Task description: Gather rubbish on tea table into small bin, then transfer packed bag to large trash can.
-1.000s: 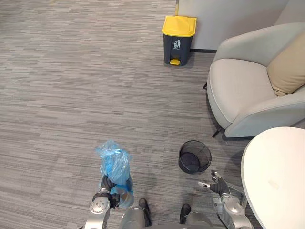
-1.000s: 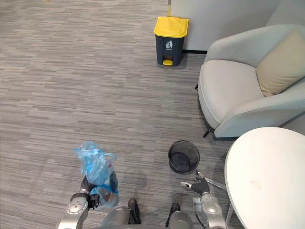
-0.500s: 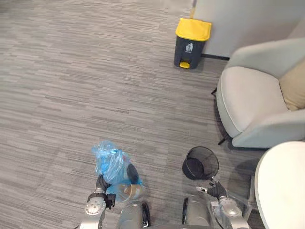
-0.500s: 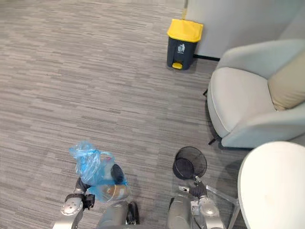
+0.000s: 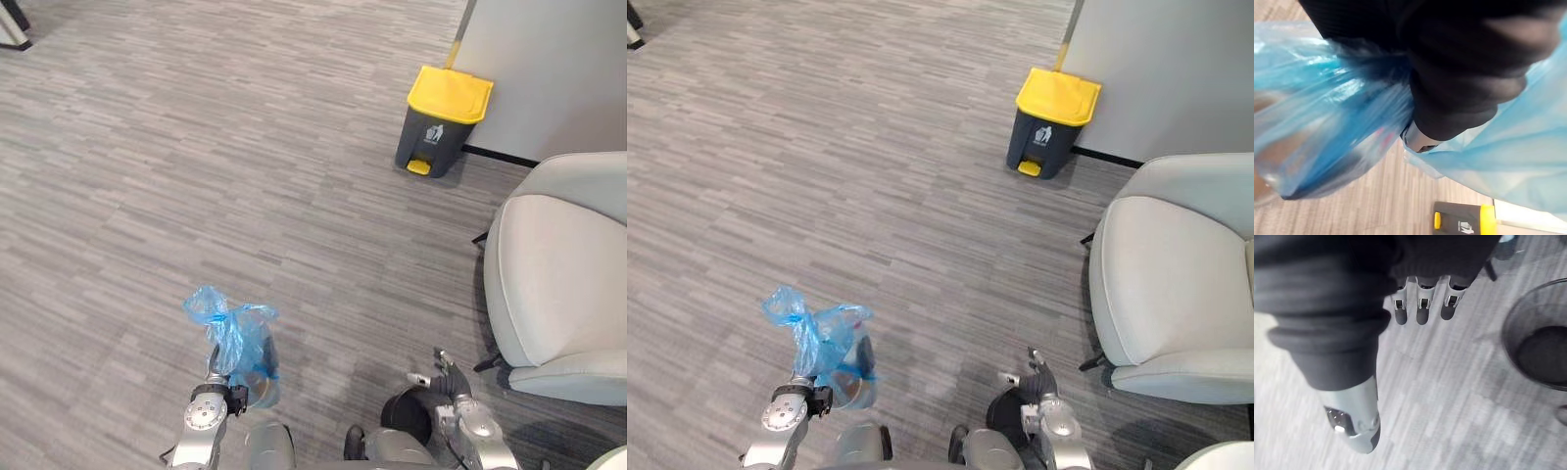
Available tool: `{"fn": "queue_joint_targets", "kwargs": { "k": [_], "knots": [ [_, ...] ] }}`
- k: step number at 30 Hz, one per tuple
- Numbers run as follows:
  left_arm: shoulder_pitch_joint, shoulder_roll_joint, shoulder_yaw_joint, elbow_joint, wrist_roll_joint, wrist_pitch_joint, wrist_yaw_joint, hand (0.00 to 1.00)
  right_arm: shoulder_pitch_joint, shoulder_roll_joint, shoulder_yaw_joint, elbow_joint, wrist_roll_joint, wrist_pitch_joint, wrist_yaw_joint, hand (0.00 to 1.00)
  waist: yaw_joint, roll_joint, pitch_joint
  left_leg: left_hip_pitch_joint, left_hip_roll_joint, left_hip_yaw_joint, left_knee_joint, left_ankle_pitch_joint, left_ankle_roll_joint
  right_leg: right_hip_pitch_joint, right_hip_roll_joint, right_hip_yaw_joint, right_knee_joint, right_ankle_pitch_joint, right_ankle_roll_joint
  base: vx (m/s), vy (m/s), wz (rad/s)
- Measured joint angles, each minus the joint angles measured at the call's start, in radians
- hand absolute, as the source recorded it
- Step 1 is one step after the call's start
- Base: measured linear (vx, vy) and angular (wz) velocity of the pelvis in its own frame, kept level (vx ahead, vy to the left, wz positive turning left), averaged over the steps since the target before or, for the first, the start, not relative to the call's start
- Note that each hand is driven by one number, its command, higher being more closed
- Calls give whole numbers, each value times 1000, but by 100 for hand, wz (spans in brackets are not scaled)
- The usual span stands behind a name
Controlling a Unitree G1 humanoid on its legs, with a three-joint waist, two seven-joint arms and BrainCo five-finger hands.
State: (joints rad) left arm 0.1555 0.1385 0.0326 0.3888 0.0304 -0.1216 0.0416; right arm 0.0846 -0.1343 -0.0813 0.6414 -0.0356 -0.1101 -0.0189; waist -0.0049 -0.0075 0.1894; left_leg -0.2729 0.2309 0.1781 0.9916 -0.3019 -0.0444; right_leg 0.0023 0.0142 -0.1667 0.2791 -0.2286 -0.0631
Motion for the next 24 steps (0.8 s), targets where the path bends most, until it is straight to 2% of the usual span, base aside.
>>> {"fn": "queue_joint_targets", "kwargs": {
  "k": [1, 3, 5, 6, 7, 10, 11, 13, 14, 15, 16, 19, 20, 22, 23, 24],
  "knots": [
    [-1, 0, 0, -1, 0, 0, -3, 100, -8, 1, 0, 0, 7, 0, 0, 0, 7, -4, 2, -48, -2, 0, -40, -12, 20, 25, -5, 26, -24, 0, 0, 357, 84, -61],
    [-4, 0, 0, -1, 0, 0, -13, 100, -15, 8, -1, 1, 7, 3, -2, 0, 22, -15, 10, -125, -20, -20, -123, -15, 25, 61, -22, 62, -53, -2, 4, 337, 191, -54],
    [-4, -1, -2, 1, 0, -1, -19, 100, -15, 11, -3, 12, 8, 1, -3, 0, 21, -29, 19, -170, -82, -83, -338, 33, -20, 89, -62, 79, -51, -29, 50, 334, 279, -49],
    [2, -17, -4, 3, 0, -2, -20, 100, -8, -5, -12, 23, 9, 0, -3, 0, 24, 11, 12, -137, -84, -146, -578, 202, -26, 102, -47, 111, -51, -61, 99, 349, 352, -66],
    [-11, -11, -4, 24, 0, -2, -19, 100, -25, 11, -24, 57, 17, 5, -6, 0, 26, -15, 15, -147, -102, -129, -535, 260, -20, 112, -79, 151, -39, -116, 139, 394, 394, -62],
    [-42, 0, -7, 25, 1, -2, -21, 100, -26, 12, -31, 60, 24, 2, -2, 0, 20, -25, 12, -151, -145, -94, -487, 155, 4, 80, -135, 191, 27, -118, 144, 309, 302, -30],
    [-42, 2, -17, 23, 1, -2, -20, 100, -27, 14, -29, 64, 24, 2, 0, 0, 19, -31, 8, -130, -158, -60, -481, 120, 19, 49, -162, 220, 100, -114, 160, 270, 249, -58],
    [-31, 10, -34, 23, 2, 1, -21, 100, -29, 19, -29, 75, 24, 2, 1, 0, 18, -36, 6, -77, -180, -16, -519, 98, 37, -42, -202, 230, 302, -63, 244, 276, 217, -53],
    [-25, 21, -48, 24, 1, 3, -20, 100, -29, 24, -27, 88, 24, 3, 1, 0, 6, -38, 7, -29, -192, -5, -558, 91, 48, -120, -221, 227, 461, 10, 277, 296, 140, -21],
    [-22, 39, -61, 24, 1, 5, -18, 100, -23, 32, -26, 99, 23, 4, 2, 0, -12, -41, 8, 24, -197, 0, -590, 81, 55, -177, -222, 214, 586, 0, 259, 379, 117, -21],
    [-18, 44, -63, 24, 1, 6, -16, 100, -13, 40, -25, 102, 23, 5, 1, 0, -17, -41, 9, 82, -193, 5, -619, 69, 61, -227, -216, 179, 654, -26, 212, 403, 44, -20],
    [-20, 71, -60, 24, 0, 6, -12, 100, -17, 42, -19, 102, 22, 6, 2, 0, -28, -37, 10, 177, -160, 44, -672, 45, 46, -341, -187, 71, 625, -79, 152, 351, -48, -36],
    [-22, 81, -58, 24, 0, 6, -12, 100, -29, 41, -19, 104, 21, 5, 2, 0, -37, -34, 11, 210, -147, 59, -690, 39, 30, -396, -177, 13, 548, -85, 136, 415, -139, -38],
    [-32, 81, -36, 37, -1, 5, -12, 100, -39, 31, -19, 131, 16, 5, 2, 0, -41, -39, 8, 260, -120, 80, -700, 16, -2, -435, -131, -48, 319, -35, 108, 512, -165, -28],
    [-42, 88, -29, 49, -1, 4, -12, 100, -34, 22, -19, 134, 15, 4, 1, 0, -43, -55, 3, 296, -122, 80, -702, -9, -38, -425, -99, -52, 173, 136, 63, 579, -137, 3],
    [-55, 68, -29, 76, 0, 5, -12, 100, -31, -1, -20, 157, 12, 7, 1, 0, -54, -22, 7, 318, -97, 66, -697, -25, -55, -406, -77, -57, 178, 177, 18, 691, -171, -10]
  ]
}}
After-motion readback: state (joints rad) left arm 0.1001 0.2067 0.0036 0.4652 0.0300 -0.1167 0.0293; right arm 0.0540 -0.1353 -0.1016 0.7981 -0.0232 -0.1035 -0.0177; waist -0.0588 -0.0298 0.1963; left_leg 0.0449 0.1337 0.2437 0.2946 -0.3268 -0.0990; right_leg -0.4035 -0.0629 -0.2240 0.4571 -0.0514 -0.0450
